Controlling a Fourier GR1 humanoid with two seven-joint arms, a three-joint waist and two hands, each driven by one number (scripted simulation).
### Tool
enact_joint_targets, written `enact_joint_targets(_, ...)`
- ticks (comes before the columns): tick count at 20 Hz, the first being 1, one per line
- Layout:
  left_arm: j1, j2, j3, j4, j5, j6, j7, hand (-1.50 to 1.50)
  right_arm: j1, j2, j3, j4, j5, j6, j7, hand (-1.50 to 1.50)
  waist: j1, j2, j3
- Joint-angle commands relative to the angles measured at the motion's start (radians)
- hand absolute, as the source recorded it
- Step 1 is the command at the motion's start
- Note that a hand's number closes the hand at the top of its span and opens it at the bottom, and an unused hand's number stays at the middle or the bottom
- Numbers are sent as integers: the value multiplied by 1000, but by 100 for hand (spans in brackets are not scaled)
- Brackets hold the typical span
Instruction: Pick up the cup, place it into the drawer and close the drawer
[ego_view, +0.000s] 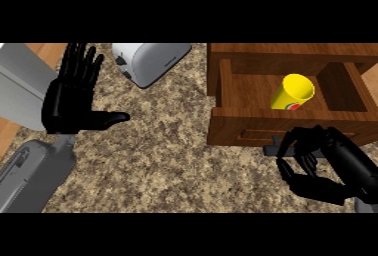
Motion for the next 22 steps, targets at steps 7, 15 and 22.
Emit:
enact_joint_targets(7, 242, 76, 108, -103, 14, -165, -54, -150, -133, 65, 166, 384, 372, -189, -157, 150, -13, 4, 0)
enact_joint_targets(15, 268, 73, 209, -1, 6, -299, -73, -150, -271, 103, 143, 759, 481, -286, -254, -150, -21, 6, 0)
enact_joint_targets(22, 392, 56, 265, -94, -17, -353, -68, -150, -482, 158, 60, 1098, 498, -325, -324, -150, -12, 5, 1)
